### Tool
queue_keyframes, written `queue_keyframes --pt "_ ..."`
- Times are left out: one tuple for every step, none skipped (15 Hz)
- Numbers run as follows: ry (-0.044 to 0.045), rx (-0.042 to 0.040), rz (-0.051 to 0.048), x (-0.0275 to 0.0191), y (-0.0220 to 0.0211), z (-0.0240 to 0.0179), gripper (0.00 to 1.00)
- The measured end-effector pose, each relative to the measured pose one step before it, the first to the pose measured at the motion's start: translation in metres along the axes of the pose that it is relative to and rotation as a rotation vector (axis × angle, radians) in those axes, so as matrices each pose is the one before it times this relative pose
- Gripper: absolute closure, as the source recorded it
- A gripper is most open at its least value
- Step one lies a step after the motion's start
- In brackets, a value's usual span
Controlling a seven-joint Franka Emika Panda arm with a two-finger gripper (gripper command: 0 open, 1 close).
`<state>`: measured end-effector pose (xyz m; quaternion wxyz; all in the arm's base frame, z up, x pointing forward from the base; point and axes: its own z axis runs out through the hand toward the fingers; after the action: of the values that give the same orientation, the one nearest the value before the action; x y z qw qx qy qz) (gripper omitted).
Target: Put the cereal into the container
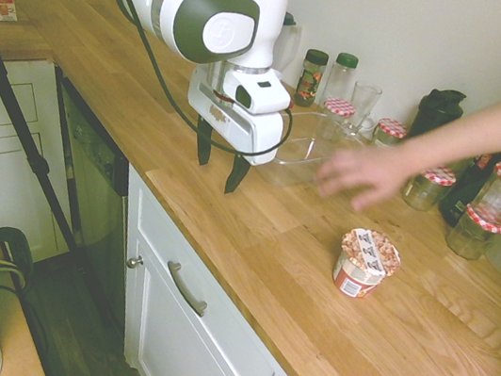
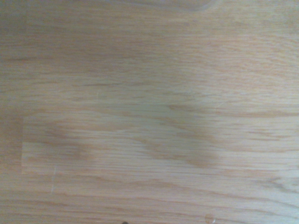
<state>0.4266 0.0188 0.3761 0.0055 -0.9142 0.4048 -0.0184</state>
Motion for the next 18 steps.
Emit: queue_keyframes --pt "-0.00054 0.00143 0.00114 0.00016 -0.00023 0.00041 0.0" --pt "0.00212 0.00727 0.0049 0.00096 -0.00013 0.00008 0.0" --pt "0.0114 0.01568 0.02034 0.00277 0.00127 -0.0005 0.0" --pt "0.02057 0.02312 0.03793 0.00387 0.00398 -0.00029 0.0" --pt "0.02162 0.02399 0.04056 0.00489 0.00703 -0.00036 0.0" --pt "0.02193 0.02327 0.03822 0.00501 0.00868 -0.0013 0.0" --pt "0.02087 0.02151 0.03867 0.00532 0.00852 -0.00206 0.0" --pt "0.01963 0.02022 0.03846 0.00597 0.00826 -0.00207 0.0" --pt "0.0149 0.01544 0.02908 0.00602 0.00743 -0.00218 0.0" --pt "0.01007 0.00992 0.02382 0.00653 0.00593 -0.00185 0.0" --pt "0.01822 0.01251 0.03274 0.00902 0.00366 -0.00207 0.0" --pt "0.02811 0.00965 0.0322 0.00995 0.00312 0.00001 0.0" --pt "0.02586 0.0025 0.02079 0.00946 0.0031 0.00448 0.0" --pt "0.01538 -0.00221 0.01078 0.00631 0.002 0.00751 0.0" --pt "0.00858 -0.00228 0.00178 0.00395 -0.00026 0.00886 0.0" --pt "0.00754 0.00066 0.00341 0.00414 -0.00217 0.00873 0.0" --pt "0.01702 0.00644 0.01087 0.00551 -0.00315 0.00546 0.0" --pt "0.01526 0.0071 0.00984 0.00506 -0.00229 0.00399 0.0"
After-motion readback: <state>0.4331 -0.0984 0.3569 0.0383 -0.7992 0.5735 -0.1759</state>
